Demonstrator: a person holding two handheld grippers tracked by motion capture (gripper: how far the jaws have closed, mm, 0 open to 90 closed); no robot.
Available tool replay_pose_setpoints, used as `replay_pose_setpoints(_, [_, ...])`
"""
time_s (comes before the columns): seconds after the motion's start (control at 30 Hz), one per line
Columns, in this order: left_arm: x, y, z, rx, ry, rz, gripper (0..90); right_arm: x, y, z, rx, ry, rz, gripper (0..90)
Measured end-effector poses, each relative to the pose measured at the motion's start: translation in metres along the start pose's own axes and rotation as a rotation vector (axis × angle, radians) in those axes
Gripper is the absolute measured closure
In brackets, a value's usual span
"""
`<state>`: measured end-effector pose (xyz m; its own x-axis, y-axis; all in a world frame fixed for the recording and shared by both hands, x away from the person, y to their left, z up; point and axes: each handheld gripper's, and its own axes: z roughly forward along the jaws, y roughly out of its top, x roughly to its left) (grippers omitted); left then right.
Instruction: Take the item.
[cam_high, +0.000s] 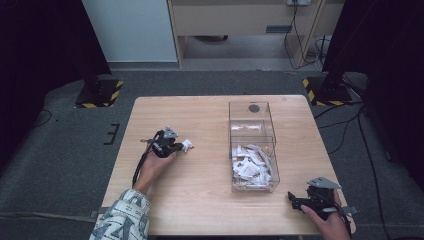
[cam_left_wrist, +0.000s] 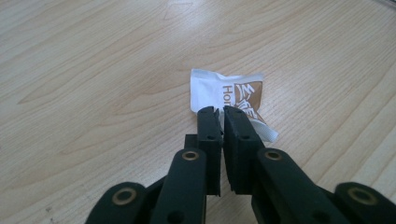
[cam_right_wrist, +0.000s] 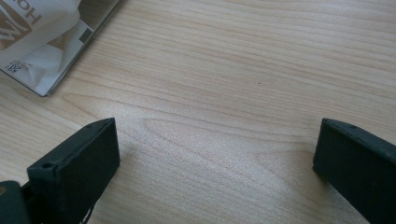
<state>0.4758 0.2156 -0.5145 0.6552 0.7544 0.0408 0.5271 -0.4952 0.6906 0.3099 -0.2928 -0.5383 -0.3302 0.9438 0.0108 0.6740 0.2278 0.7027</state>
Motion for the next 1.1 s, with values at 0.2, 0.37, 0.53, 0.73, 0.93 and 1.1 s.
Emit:
replay_pose_setpoints(0.2, [-0.003,0.001,-0.006,-0.022,0.027,0.004,67.6,0.0,0.0,0.0,0.0,-0.001,-0.001,0.9])
replay_pose_setpoints(0.37, [-0.005,0.004,-0.015,-0.042,0.028,-0.007,46.6,0.0,0.0,0.0,0.0,0.0,-0.001,0.9])
replay_pose_setpoints(0.53, [-0.011,0.006,-0.024,-0.044,0.011,0.008,27.2,0.0,0.0,0.0,0.001,-0.001,-0.001,0.9])
replay_pose_setpoints(0.73, [-0.019,0.002,-0.038,-0.064,-0.019,0.02,10.9,0.0,0.0,0.0,0.0,-0.001,0.0,0.9])
replay_pose_setpoints(0.93, [-0.027,-0.005,-0.047,-0.049,-0.033,0.04,8.2,0.0,0.0,0.0,0.0,-0.001,-0.001,0.9])
replay_pose_setpoints(1.1, [-0.032,-0.012,-0.054,-0.039,-0.042,0.052,7.9,0.0,0.0,0.0,0.0,0.0,0.0,0.9])
